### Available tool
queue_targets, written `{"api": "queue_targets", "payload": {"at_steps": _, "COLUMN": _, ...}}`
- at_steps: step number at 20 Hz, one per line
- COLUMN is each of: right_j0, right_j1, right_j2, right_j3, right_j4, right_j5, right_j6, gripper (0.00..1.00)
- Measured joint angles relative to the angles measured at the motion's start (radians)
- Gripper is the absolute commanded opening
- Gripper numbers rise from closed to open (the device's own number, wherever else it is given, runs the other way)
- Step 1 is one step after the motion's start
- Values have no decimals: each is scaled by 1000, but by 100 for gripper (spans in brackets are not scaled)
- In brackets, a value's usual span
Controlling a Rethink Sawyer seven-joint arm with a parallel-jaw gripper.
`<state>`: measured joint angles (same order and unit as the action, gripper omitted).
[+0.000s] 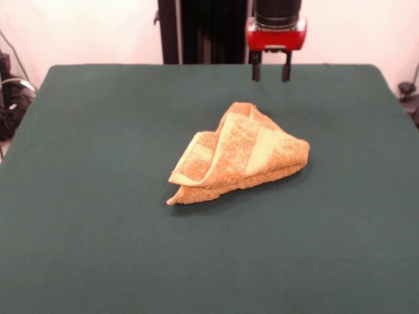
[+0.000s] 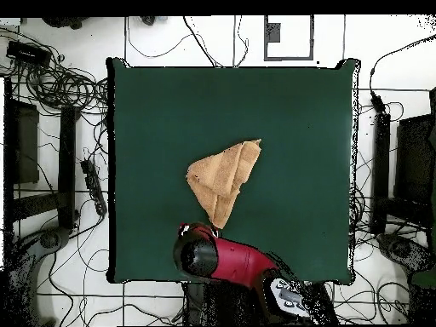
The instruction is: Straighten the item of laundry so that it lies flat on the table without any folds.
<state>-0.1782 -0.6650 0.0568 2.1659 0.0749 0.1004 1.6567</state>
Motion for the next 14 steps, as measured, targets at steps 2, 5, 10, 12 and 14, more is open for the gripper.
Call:
{"api": "queue_targets", "payload": {"at_steps": 2, "right_j0": -1, "right_j1": -14, "right_j2": -3, "right_j3": -23, "right_j4": 0, "right_j5": 33, "right_j6": 0, "gripper": 100}}
{"api": "queue_targets", "payload": {"at_steps": 5, "right_j0": -17, "right_j1": -40, "right_j2": -12, "right_j3": -77, "right_j4": -14, "right_j5": 118, "right_j6": 0, "gripper": 100}}
{"api": "queue_targets", "payload": {"at_steps": 10, "right_j0": -84, "right_j1": -64, "right_j2": -14, "right_j3": -170, "right_j4": -43, "right_j5": 262, "right_j6": 0, "gripper": 100}}
{"api": "queue_targets", "payload": {"at_steps": 12, "right_j0": -129, "right_j1": -64, "right_j2": -14, "right_j3": -235, "right_j4": -70, "right_j5": 329, "right_j6": 0, "gripper": 100}}
{"api": "queue_targets", "payload": {"at_steps": 14, "right_j0": -146, "right_j1": -62, "right_j2": -14, "right_j3": -263, "right_j4": -82, "right_j5": 350, "right_j6": 0, "gripper": 100}}
